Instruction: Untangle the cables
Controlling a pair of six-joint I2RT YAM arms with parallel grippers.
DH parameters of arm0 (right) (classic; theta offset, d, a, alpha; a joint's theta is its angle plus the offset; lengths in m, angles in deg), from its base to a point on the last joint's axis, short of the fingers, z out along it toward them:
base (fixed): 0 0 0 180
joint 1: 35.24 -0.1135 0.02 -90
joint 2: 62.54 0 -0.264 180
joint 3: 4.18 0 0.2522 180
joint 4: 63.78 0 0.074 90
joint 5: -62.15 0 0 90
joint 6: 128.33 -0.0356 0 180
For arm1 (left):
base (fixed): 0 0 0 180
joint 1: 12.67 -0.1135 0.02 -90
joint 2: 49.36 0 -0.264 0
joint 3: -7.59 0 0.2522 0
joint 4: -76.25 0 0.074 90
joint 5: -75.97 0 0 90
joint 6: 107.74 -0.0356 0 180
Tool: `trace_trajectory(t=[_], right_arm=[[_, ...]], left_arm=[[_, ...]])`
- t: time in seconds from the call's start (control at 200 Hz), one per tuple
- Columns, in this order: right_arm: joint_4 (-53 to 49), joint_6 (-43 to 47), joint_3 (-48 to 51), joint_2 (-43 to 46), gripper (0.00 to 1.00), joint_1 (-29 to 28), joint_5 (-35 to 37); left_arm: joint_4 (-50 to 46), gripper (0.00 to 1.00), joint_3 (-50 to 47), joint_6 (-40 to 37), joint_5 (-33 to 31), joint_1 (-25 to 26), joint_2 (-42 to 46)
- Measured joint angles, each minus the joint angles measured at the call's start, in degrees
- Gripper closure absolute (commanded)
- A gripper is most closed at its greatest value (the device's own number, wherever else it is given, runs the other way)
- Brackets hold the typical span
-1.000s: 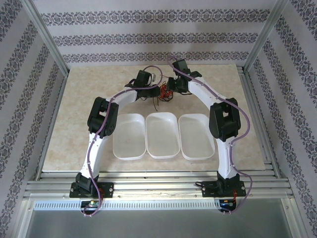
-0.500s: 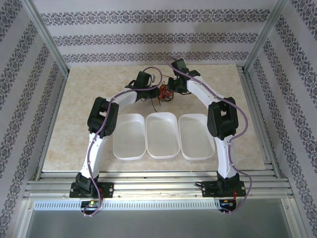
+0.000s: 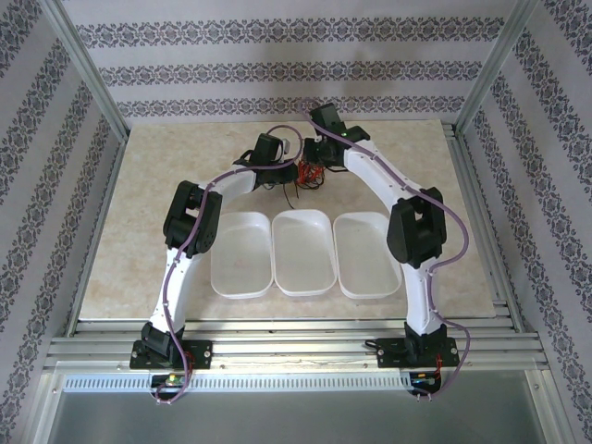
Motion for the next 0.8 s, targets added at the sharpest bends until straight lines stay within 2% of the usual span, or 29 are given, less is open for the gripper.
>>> trace_trajectory(t=[0.195,0.47,0.804], right_arm=[[-1.68,0.17,-3.82,-4.28,0.75,0.04,-0.17],[-2.29,0.83,-4.37,-6.58,0.78,0.13,-1.16],[-2.71,1.77,-5.2,-6.67,0.75,0.13,-1.49]], left_arm=[[0.11,0.91,-0.52,0.42,0.0,-0.02,0.0],[0.24,0.92,-0.52,0.42,0.0,0.02,0.02],[1.03,0.94,-0.81,0.59,0.0,0.02,0.11]])
